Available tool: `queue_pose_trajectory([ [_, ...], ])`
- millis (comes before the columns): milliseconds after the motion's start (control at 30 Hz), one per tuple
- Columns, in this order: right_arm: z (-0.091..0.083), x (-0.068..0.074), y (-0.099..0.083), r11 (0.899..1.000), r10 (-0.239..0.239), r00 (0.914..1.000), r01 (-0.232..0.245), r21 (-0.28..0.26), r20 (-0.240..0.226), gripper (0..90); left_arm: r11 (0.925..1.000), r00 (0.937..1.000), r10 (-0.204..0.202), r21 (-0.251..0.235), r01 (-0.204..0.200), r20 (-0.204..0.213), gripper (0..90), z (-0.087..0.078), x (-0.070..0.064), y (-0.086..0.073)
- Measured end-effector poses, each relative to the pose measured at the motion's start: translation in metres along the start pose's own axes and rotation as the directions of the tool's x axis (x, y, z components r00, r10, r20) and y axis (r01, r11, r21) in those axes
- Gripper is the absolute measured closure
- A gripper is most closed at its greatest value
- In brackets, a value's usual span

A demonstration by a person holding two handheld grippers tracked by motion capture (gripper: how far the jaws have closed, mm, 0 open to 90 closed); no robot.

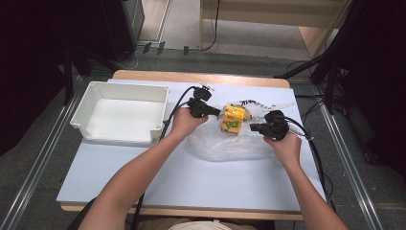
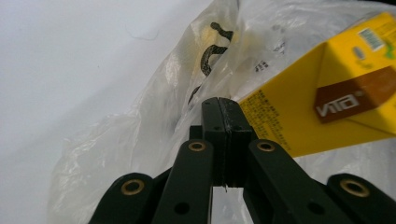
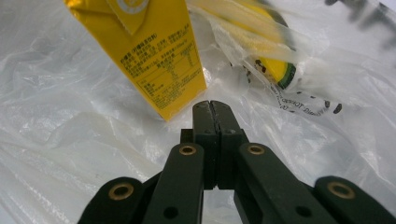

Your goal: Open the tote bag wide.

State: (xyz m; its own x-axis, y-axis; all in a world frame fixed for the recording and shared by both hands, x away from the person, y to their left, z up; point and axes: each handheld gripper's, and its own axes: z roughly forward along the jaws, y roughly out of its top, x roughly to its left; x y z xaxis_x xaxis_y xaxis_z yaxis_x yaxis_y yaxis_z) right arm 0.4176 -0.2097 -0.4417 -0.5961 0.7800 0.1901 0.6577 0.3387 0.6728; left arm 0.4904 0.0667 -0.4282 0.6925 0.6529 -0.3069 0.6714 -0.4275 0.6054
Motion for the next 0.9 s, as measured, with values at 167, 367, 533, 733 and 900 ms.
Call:
queue_pose_trajectory([
  [167,0.003,0.002,-0.006,1.000,-0.014,0.9999,0.015,0.014,-0.003,90.0,0.9997,0.9996,-0.026,0.003,0.026,-0.008,90.0,0.015,0.007,-0.001],
  [367,0.010,0.004,-0.019,0.999,-0.021,0.9996,0.022,0.031,-0.021,90.0,0.9997,0.9989,-0.025,0.003,0.025,-0.039,90.0,0.027,0.013,-0.004],
  [533,0.012,0.006,-0.031,0.999,-0.008,0.9993,0.010,0.044,-0.037,90.0,0.9992,0.9972,-0.040,-0.012,0.039,-0.064,90.0,0.033,0.018,-0.003],
  [733,0.009,0.008,-0.042,0.999,-0.012,0.9992,0.014,0.044,-0.037,90.0,0.9977,0.9944,-0.064,-0.025,0.062,-0.084,90.0,0.038,0.026,-0.004],
  [900,0.001,0.012,-0.054,0.999,-0.036,0.9985,0.037,0.031,-0.042,90.0,0.9976,0.9910,-0.061,-0.039,0.057,-0.119,90.0,0.035,0.031,-0.004],
])
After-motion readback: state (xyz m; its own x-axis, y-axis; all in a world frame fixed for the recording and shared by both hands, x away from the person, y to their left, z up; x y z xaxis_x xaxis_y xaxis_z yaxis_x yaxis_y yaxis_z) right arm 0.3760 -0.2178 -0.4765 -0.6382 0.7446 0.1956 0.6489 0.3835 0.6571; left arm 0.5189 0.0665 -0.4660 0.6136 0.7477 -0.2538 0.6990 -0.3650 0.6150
